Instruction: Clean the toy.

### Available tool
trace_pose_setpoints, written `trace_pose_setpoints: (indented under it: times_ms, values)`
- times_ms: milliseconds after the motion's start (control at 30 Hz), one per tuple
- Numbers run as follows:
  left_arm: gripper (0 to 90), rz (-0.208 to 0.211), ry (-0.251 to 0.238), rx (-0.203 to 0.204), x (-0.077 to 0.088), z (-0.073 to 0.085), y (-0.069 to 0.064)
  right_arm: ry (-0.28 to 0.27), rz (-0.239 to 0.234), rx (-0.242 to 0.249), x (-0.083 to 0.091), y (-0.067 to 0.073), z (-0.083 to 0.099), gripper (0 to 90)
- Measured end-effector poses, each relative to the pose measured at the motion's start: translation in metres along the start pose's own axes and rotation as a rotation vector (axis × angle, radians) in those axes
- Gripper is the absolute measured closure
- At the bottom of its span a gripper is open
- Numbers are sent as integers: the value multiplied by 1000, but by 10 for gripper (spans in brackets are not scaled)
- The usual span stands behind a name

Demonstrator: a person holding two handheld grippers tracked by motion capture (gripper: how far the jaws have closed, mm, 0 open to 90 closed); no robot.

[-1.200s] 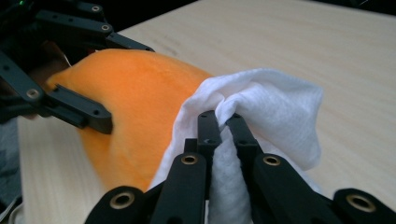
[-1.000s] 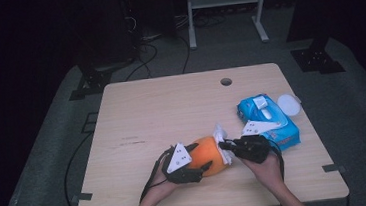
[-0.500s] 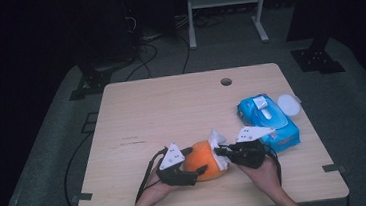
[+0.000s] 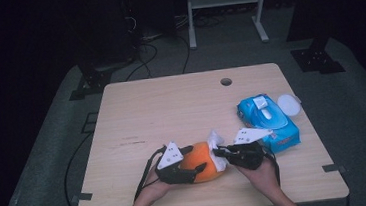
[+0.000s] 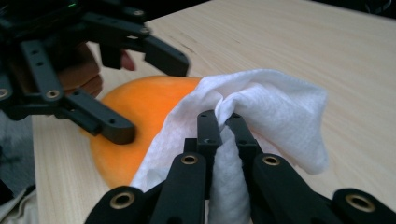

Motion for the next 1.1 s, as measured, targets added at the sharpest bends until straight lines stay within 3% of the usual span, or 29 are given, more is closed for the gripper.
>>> trace_pose_setpoints:
  times_ms: [67, 133, 200, 233, 333, 400, 500, 600, 700, 800, 933, 967, 1100]
  values:
    - [307, -3, 3, -2, 0, 1, 1, 6, 10, -19, 0, -4, 3, 855]
    - [309, -1, 1, 10, 1, 1, 2, 50, 49, -59, 1, -17, 16, 856]
    - [309, 1, 1, 17, 2, 2, 2, 61, 52, -69, 1, -19, 20, 855]
    - [308, 5, 0, 27, 0, 3, 0, 42, 38, -76, 1, -17, 18, 855]
    - [301, 8, 8, 15, -1, 3, -4, 23, 34, -37, 1, -11, 10, 854]
    - [295, 25, 14, -1, -4, 3, -12, -33, -5, 3, 3, 2, -6, 854]
    - [245, 37, 7, -19, -1, -1, -15, -11, -6, 46, 0, 8, -6, 854]
    - [157, 3, -7, 10, 5, -4, -4, -1, -12, 13, 1, 1, 2, 854]
    - [152, 17, 14, 67, 3, 1, 1, 0, -3, -20, 4, -7, 6, 854]
    - [198, 7, 32, 45, -2, 3, -4, -4, 12, 15, 3, 1, -2, 854]
    - [209, 6, 37, -7, -4, 2, -12, -27, -26, 86, -1, 20, -15, 853]
    - [199, 10, 33, -7, -3, 2, -11, -17, -23, 100, -3, 21, -15, 854]
    - [112, 4, 6, 42, 4, -2, -1, -7, -23, 66, -1, 11, -7, 854]
Point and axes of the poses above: each handheld gripper's, and its own axes: x roughly backward along the jaws, z roughly out of its underside, y roughly to its left, the point moved 7 cm from there along -x, roughly forward along the jaws, and after that the axes turned 12 degrees about x, right-handed, at the moved point
